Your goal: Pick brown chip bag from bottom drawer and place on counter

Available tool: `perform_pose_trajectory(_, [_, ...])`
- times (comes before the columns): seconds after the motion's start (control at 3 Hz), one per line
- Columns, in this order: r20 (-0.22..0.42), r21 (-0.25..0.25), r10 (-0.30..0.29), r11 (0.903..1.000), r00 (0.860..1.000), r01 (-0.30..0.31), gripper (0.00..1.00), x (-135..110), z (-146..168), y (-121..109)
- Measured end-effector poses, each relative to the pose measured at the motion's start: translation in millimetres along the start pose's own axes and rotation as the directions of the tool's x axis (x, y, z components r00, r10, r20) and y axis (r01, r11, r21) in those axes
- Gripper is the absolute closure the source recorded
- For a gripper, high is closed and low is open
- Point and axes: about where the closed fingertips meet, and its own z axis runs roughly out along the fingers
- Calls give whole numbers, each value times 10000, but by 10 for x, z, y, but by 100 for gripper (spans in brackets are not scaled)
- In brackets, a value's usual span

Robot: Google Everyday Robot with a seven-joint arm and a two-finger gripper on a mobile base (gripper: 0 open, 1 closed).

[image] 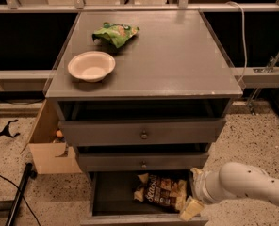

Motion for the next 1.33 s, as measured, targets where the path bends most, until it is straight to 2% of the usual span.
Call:
perform_pose_trajectory(0.33, [634,-208,-341,9992,9974,355,0,69,384,7])
perform_pose_trajectory(0.67, [586,-554,-481,9971,9971,513,0,228,850,69])
perform_pose_trajectory(1.0, [580,-724,-502,9959,9971,543,0,232,935,121])
perform_pose_trajectory(1.33, [659,-578,-668,9958,9956,707,0,229,867,149])
